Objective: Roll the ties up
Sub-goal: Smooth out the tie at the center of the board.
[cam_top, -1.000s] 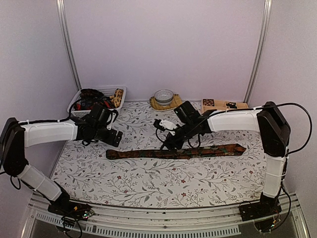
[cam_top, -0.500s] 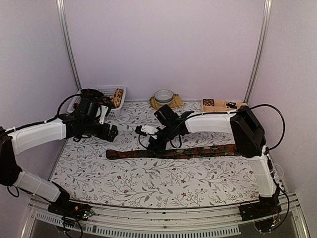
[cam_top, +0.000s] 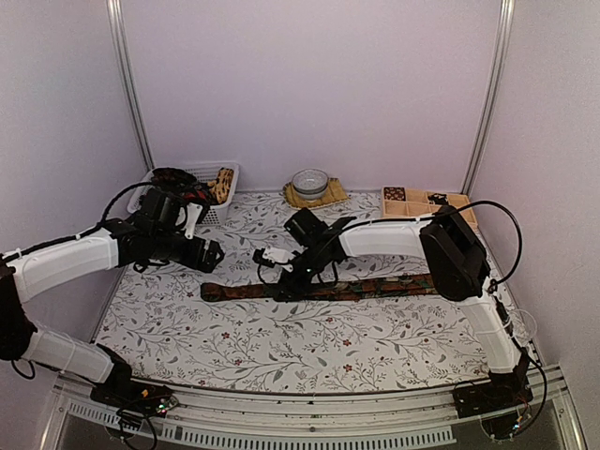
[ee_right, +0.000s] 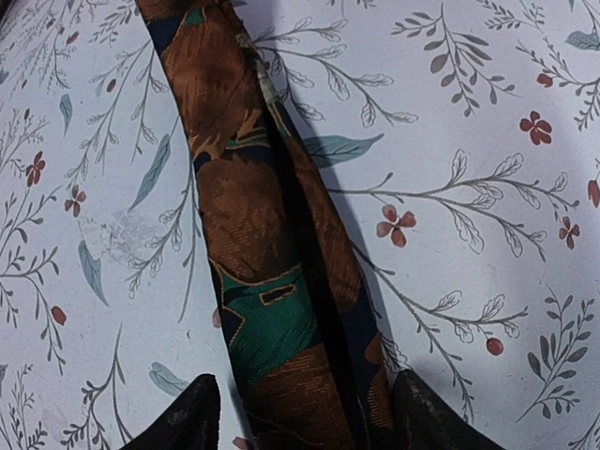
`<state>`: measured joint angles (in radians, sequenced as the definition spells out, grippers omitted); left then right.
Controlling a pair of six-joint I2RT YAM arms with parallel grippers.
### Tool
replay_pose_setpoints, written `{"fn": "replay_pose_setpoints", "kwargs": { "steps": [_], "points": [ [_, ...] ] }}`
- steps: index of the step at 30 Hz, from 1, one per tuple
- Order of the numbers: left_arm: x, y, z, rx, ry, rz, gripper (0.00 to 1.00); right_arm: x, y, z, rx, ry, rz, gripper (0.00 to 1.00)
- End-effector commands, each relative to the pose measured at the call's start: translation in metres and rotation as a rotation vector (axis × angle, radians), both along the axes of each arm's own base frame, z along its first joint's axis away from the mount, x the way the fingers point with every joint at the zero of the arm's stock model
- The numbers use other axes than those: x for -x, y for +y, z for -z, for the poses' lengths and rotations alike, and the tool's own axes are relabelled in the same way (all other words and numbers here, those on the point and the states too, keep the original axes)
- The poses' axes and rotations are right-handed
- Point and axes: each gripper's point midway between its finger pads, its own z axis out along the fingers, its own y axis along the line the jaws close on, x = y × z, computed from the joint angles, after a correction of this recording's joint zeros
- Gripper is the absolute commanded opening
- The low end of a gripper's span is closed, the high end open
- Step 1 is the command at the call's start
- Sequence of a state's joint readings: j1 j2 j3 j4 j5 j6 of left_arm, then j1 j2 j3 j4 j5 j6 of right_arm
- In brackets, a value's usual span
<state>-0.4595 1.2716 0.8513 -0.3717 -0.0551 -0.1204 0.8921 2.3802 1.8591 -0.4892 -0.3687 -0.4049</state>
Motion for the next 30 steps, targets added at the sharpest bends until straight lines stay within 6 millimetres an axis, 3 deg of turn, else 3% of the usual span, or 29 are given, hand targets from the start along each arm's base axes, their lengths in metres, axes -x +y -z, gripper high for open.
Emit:
{"fn": "replay_pose_setpoints", "kwargs": {
  "steps": [1, 5, 11, 13, 18, 23, 27, 30],
  "points": [
    [0.004, 0.004, 0.004, 0.008, 0.017, 0.0, 1.0, 0.024, -0.013, 0.048, 0.093, 0.154, 0.006, 0.56],
    [0.003, 0.001, 0.007, 0.026, 0.022, 0.002, 1.0, 0.031, -0.022, 0.05, 0.124, 0.192, 0.038, 0.5],
    [-0.002, -0.006, 0.016, 0.073, 0.033, -0.011, 1.0, 0.038, -0.058, 0.059, 0.192, 0.223, 0.125, 0.47],
    [-0.004, -0.009, 0.02, 0.099, 0.042, -0.021, 1.0, 0.035, -0.071, 0.049, 0.19, 0.221, 0.172, 0.47],
    [-0.009, -0.008, 0.038, 0.125, 0.041, -0.084, 1.0, 0.033, -0.11, 0.045, 0.205, 0.248, 0.29, 0.46],
    [-0.011, -0.007, 0.055, 0.134, 0.032, -0.152, 1.0, 0.033, -0.123, 0.042, 0.214, 0.232, 0.338, 0.54],
    [-0.007, -0.01, 0.059, 0.134, 0.029, -0.192, 1.0, 0.015, -0.109, 0.01, 0.124, 0.206, 0.383, 0.66],
    [0.001, -0.011, 0.063, 0.18, 0.035, -0.219, 1.0, -0.005, -0.111, -0.024, 0.021, 0.217, 0.471, 0.68]
  ]
}}
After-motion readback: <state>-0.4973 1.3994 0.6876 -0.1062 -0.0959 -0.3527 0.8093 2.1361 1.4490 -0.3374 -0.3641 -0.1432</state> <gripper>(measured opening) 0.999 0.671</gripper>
